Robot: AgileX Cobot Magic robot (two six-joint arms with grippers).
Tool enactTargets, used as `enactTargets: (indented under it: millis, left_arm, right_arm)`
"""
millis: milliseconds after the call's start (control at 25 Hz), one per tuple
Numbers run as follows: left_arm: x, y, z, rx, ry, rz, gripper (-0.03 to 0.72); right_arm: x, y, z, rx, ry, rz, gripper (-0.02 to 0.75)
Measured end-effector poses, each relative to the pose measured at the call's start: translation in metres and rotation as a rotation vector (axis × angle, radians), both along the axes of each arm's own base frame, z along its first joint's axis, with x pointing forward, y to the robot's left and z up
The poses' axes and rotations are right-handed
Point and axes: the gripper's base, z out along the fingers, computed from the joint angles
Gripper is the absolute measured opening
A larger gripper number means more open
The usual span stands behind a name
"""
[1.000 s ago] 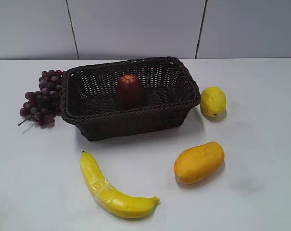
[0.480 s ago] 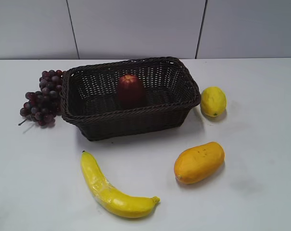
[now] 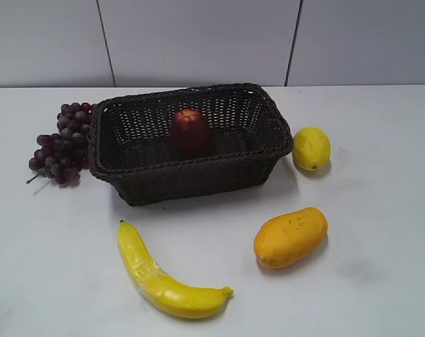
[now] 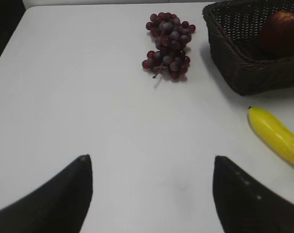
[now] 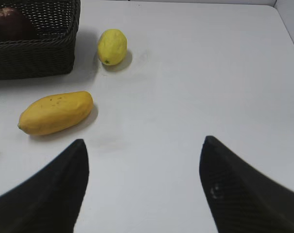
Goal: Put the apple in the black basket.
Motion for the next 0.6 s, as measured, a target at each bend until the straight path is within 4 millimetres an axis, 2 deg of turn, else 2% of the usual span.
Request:
enactTargets:
  millis: [600]
  left_arm:
    - [-0.0008, -0.0057, 0.0011, -0.061, 0.001, -0.039, 0.577]
  right_arm:
    - [0.0000, 0.0000, 0.0000, 0.000, 0.000, 0.000, 0.537]
